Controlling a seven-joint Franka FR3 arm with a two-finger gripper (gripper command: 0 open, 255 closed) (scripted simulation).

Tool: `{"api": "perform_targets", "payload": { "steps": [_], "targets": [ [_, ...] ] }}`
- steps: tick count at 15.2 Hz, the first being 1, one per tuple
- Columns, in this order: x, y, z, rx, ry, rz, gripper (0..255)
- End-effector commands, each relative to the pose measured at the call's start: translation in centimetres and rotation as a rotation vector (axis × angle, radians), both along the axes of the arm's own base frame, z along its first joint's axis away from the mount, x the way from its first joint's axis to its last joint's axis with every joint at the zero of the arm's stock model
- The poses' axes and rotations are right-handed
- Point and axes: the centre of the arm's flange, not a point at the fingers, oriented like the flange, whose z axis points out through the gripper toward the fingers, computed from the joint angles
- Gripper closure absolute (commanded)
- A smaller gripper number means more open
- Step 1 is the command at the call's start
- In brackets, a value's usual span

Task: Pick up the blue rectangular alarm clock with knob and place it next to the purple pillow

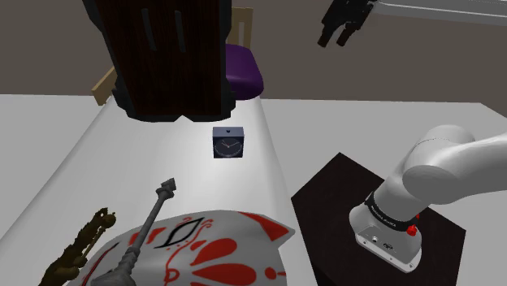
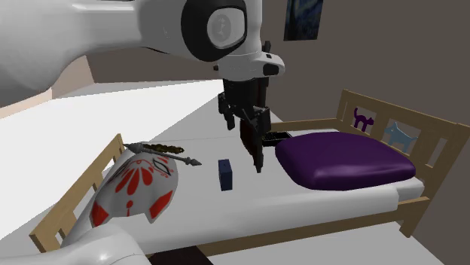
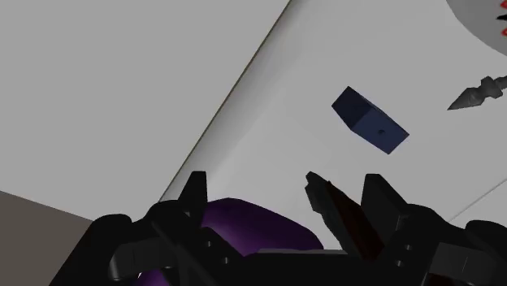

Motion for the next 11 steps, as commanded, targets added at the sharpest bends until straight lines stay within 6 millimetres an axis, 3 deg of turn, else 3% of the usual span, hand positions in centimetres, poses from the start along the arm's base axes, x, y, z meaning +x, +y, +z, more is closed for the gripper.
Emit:
{"api": "perform_targets", "payload": {
  "steps": [1, 11],
  "targets": [
    [0.0, 0.0, 0.0, 0.000, 0.000, 0.000, 0],
    [8.4, 6.9, -8.5, -0.063, 0.054, 0.283, 0]
  ]
}}
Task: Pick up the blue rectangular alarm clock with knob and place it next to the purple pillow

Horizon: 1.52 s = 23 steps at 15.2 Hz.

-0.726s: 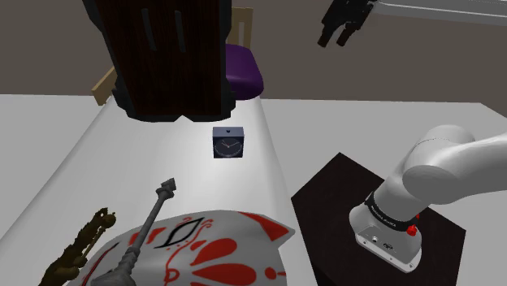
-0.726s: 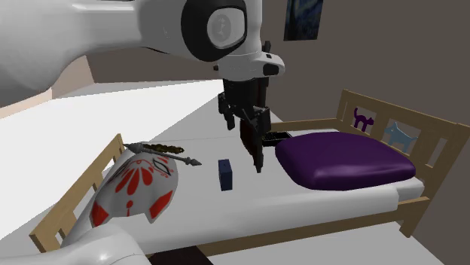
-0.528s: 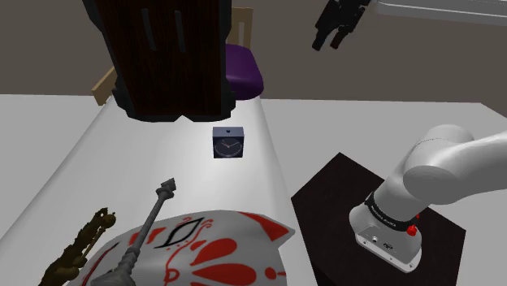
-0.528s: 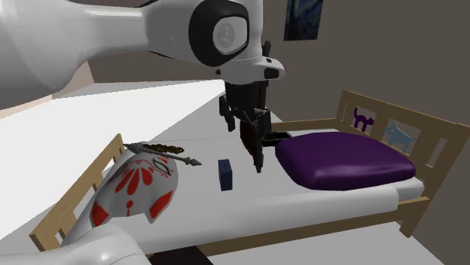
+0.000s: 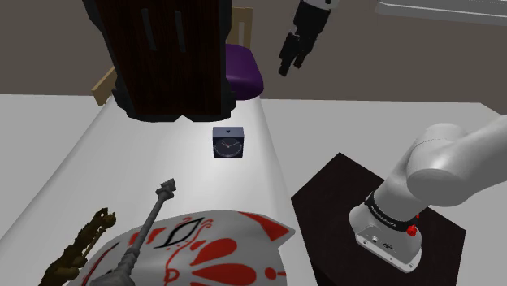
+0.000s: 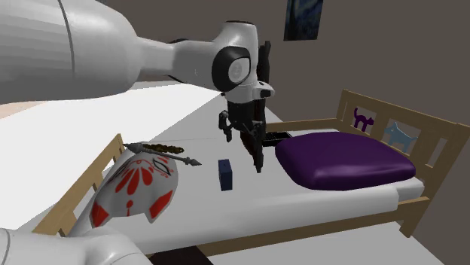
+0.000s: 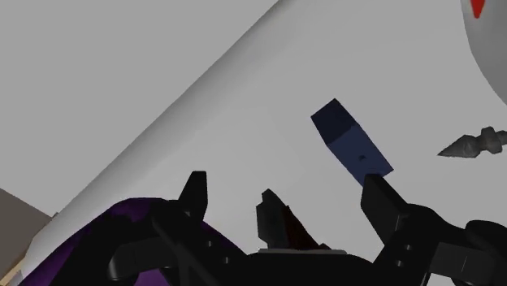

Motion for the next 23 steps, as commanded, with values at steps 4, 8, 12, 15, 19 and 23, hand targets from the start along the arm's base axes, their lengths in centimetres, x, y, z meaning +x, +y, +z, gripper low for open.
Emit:
{"api": "perform_targets", "payload": {
  "steps": [4, 8, 12, 15, 19, 23],
  "targets": [
    [3.4, 3.8, -4.5, -0.031, 0.026, 0.143, 0],
    [5.6, 7.2, -8.3, -0.056, 0.048, 0.257, 0],
    [7.3, 10.8, -12.2, -0.081, 0.069, 0.370, 0],
    [8.2, 13.5, -15.2, -0.100, 0.085, 0.455, 0],
    [8.9, 16.2, -18.8, -0.118, 0.101, 0.539, 0],
    [9.0, 16.2, -20.9, -0.118, 0.101, 0.539, 0]
  ]
}}
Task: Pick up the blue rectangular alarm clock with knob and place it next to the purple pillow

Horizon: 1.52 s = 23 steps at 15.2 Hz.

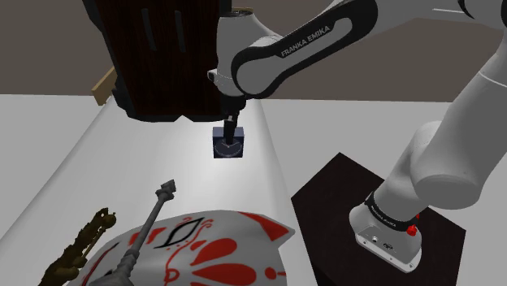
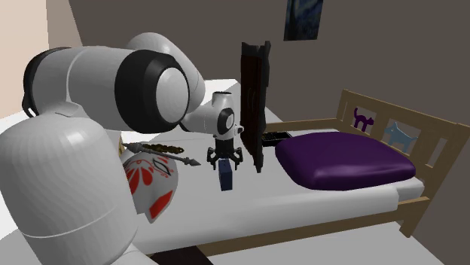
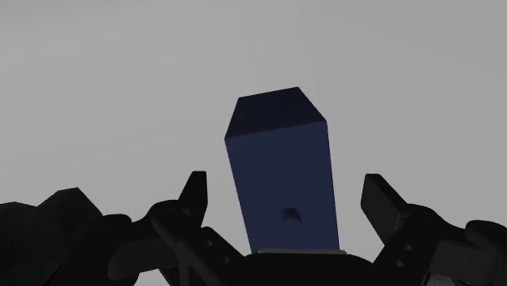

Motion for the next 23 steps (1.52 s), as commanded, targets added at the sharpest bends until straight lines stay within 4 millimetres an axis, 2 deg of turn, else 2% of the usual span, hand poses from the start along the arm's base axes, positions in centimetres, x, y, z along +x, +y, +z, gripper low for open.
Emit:
{"api": "perform_targets", "payload": {
  "steps": [1, 3, 11, 12, 21, 23],
  "targets": [
    [0.0, -0.1, -1.0, 0.000, 0.000, 0.001, 0],
    [0.0, -0.1, -1.8, 0.000, 0.000, 0.001, 0],
    [0.0, -0.1, -1.8, 0.000, 0.000, 0.001, 0],
    [0.0, -0.1, -1.8, 0.000, 0.000, 0.001, 255],
    [0.0, -0.1, -1.8, 0.000, 0.000, 0.001, 255],
    [0.0, -0.1, -0.8, 0.000, 0.000, 0.001, 255]
  ]
}}
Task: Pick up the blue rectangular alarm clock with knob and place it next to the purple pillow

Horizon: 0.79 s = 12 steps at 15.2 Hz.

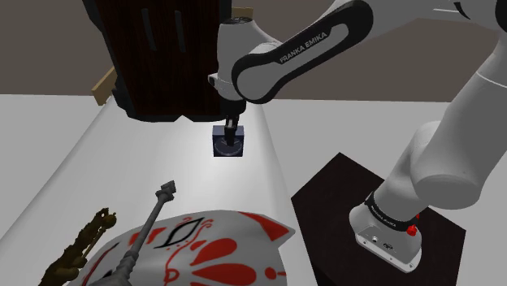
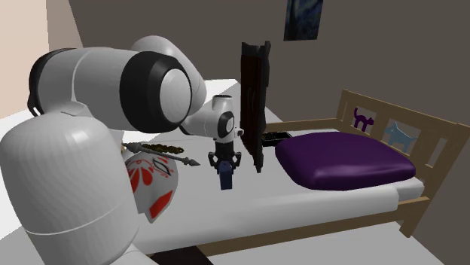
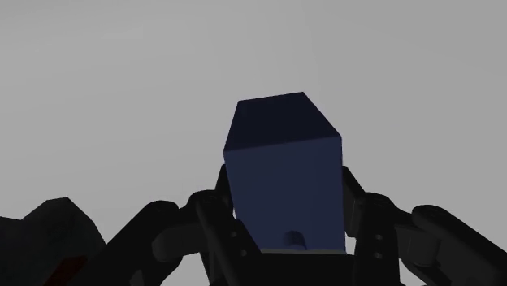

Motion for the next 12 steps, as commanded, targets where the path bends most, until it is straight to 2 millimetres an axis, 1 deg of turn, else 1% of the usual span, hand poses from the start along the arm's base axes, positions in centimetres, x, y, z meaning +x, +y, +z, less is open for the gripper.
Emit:
{"api": "perform_targets", "payload": {
  "steps": [1, 12],
  "targets": [
    [0.0, 0.0, 0.9, 0.000, 0.000, 0.000, 255],
    [0.0, 0.0, 6.8, 0.000, 0.000, 0.000, 255]
  ]
}}
